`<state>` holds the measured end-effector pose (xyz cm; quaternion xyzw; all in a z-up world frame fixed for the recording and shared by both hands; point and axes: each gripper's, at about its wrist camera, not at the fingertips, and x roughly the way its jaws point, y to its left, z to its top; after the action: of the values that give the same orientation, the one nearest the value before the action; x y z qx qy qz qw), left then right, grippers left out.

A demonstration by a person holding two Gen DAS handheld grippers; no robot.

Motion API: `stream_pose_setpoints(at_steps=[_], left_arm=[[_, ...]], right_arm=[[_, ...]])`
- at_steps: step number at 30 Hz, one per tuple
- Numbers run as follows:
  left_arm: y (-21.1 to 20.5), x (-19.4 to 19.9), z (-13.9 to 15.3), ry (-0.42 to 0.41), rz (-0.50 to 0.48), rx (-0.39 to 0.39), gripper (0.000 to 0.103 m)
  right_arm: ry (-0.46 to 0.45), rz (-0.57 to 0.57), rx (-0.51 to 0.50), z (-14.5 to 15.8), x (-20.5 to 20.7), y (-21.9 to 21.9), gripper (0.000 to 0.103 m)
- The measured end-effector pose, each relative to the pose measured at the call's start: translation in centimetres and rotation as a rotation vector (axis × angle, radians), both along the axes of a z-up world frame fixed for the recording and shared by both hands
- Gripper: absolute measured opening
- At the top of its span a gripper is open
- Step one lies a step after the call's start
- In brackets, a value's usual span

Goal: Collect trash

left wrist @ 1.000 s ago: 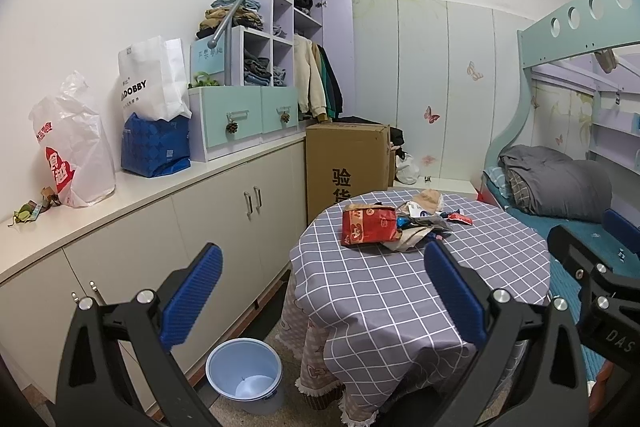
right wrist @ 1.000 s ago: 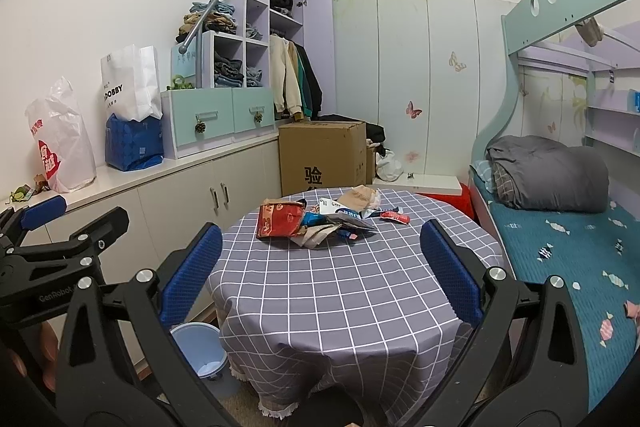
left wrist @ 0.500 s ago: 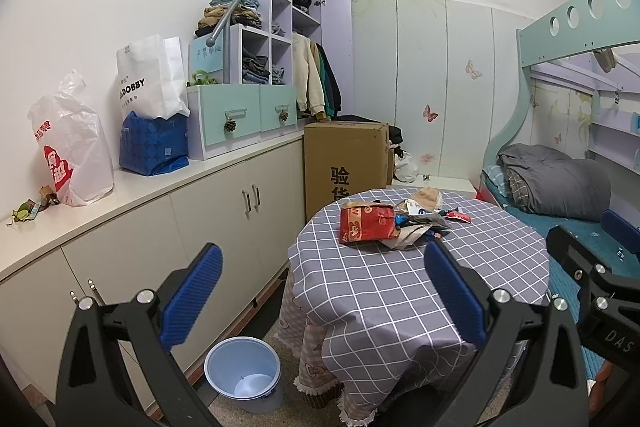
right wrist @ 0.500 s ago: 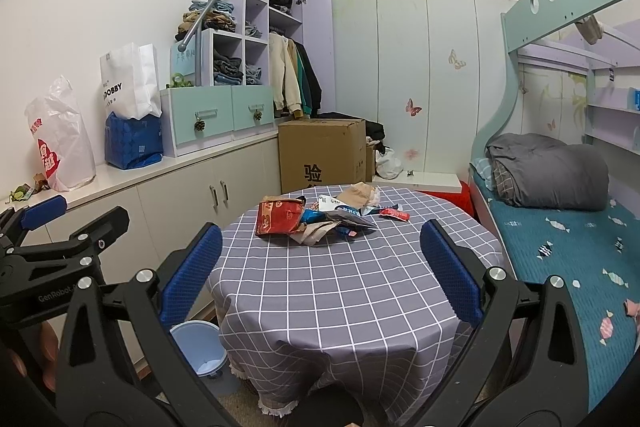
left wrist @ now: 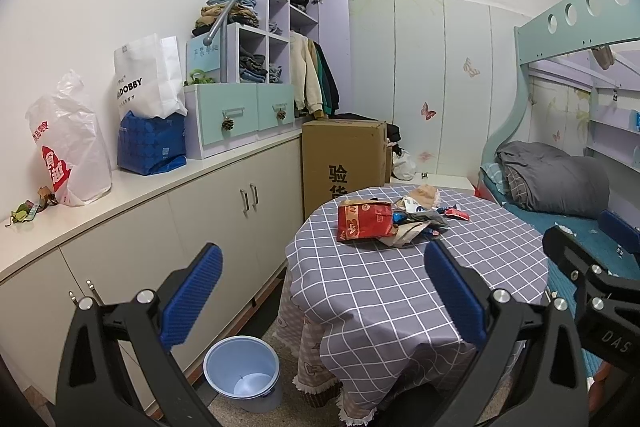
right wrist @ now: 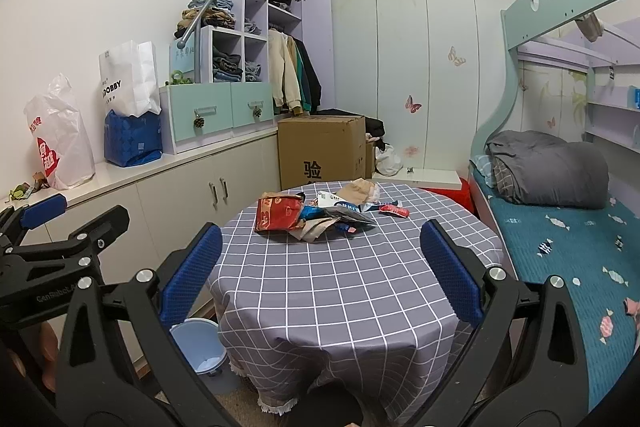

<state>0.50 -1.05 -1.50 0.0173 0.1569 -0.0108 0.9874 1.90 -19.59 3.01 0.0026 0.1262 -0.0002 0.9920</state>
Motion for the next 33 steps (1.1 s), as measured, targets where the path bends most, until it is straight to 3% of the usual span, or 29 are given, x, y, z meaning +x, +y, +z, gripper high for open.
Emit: stream_pose_setpoints(at_steps=[33], left_arm=[[0.2,0.65,-0.51,0.021,-0.002,0.012,0.099]], right_arm=[[0.038,0.005,0.007,-0.09,0.75,0.24,0.097]])
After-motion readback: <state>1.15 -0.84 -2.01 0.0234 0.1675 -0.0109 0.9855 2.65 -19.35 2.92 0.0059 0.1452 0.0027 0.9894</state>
